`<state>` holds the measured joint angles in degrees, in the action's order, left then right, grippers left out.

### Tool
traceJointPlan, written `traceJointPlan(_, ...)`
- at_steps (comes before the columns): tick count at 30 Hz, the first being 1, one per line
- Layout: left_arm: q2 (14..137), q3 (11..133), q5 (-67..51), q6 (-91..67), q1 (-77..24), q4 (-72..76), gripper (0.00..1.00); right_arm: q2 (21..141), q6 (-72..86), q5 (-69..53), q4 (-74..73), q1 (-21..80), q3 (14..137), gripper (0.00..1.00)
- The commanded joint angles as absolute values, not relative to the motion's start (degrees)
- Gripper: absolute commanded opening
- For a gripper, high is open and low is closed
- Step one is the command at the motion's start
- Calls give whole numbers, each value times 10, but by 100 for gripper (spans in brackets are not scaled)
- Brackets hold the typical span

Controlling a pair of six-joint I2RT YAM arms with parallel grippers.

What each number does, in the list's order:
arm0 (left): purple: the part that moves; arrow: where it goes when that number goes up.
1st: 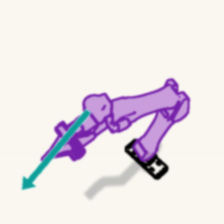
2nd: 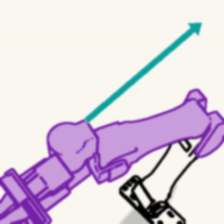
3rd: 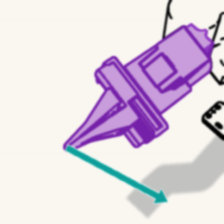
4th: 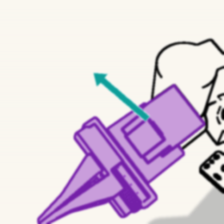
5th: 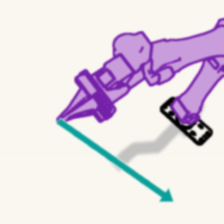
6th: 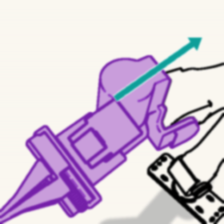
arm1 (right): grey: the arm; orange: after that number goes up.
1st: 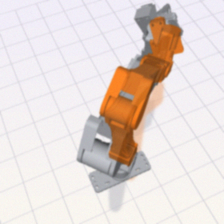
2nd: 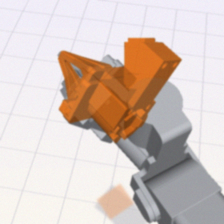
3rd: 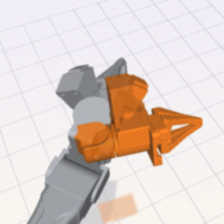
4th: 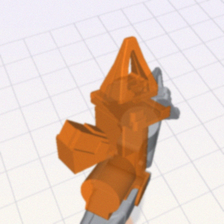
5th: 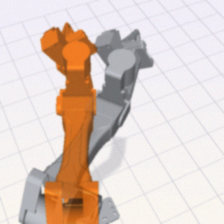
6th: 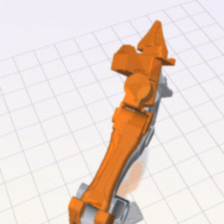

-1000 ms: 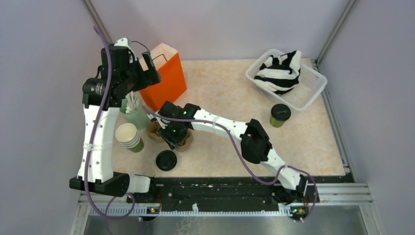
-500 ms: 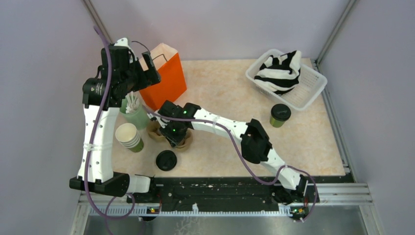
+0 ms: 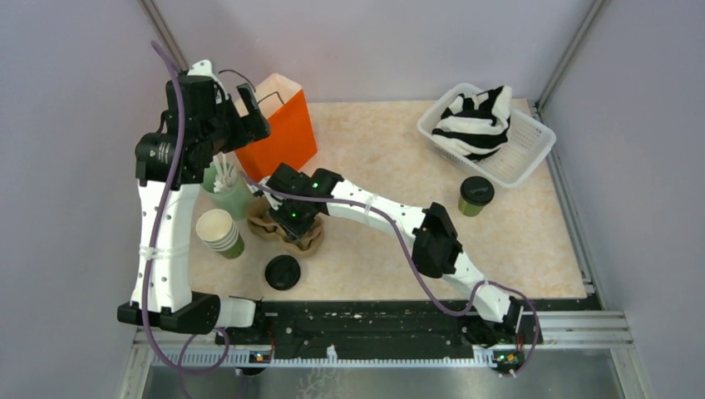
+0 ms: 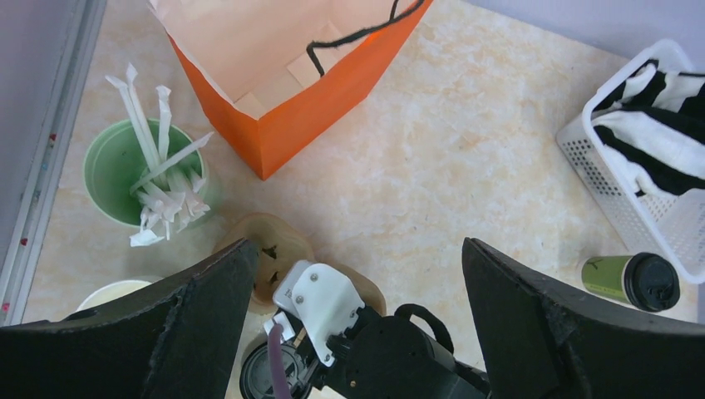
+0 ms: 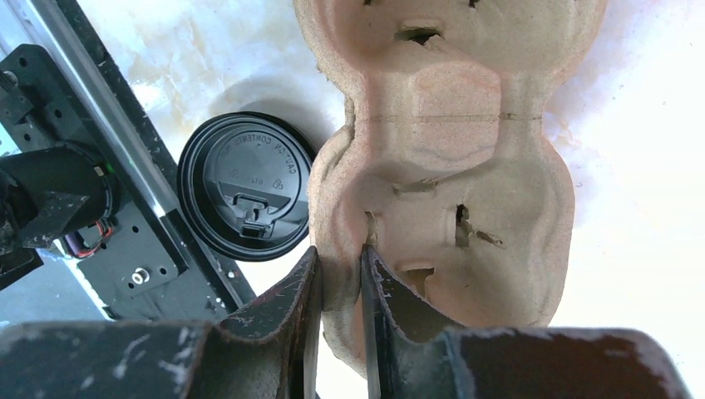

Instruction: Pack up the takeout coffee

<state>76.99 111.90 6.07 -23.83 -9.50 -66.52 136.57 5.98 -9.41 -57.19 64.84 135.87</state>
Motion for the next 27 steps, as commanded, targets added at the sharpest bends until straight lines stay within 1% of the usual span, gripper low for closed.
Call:
traceJointPlan(1, 764, 1160, 85, -230, -98, -647, 99, 1320, 63, -60, -581, 650, 1392, 0)
traceJointPlan(8, 750, 1161, 110, -242, -98, -612, 99, 1255, 76, -19, -585, 650, 1385, 0)
traceJointPlan(11, 749, 1163, 124, -245, -97, -600, 99, 1214, 76, -3, -580, 650, 1352, 0)
traceJointPlan(15, 755, 1165, 154, -245, -97, -593, 99, 1154, 80, 62, -594, 646, 1295, 0)
traceJointPlan(17, 763, 1159, 153, -237, -97, -583, 99, 1111, 91, 87, -598, 632, 1233, 0)
traceJointPlan(20, 794, 1155, 146, -216, -96, -571, 99, 1015, 106, 97, -565, 594, 1095, 0)
traceJointPlan(23, 827, 1138, 90, -160, -95, -525, 99, 919, 124, 70, -523, 535, 967, 0)
traceJointPlan(25, 858, 1138, 66, -138, -95, -511, 99, 870, 130, 61, -524, 490, 924, 0)
traceJointPlan(27, 889, 1142, 69, -123, -95, -509, 99, 842, 128, 65, -540, 452, 916, 0)
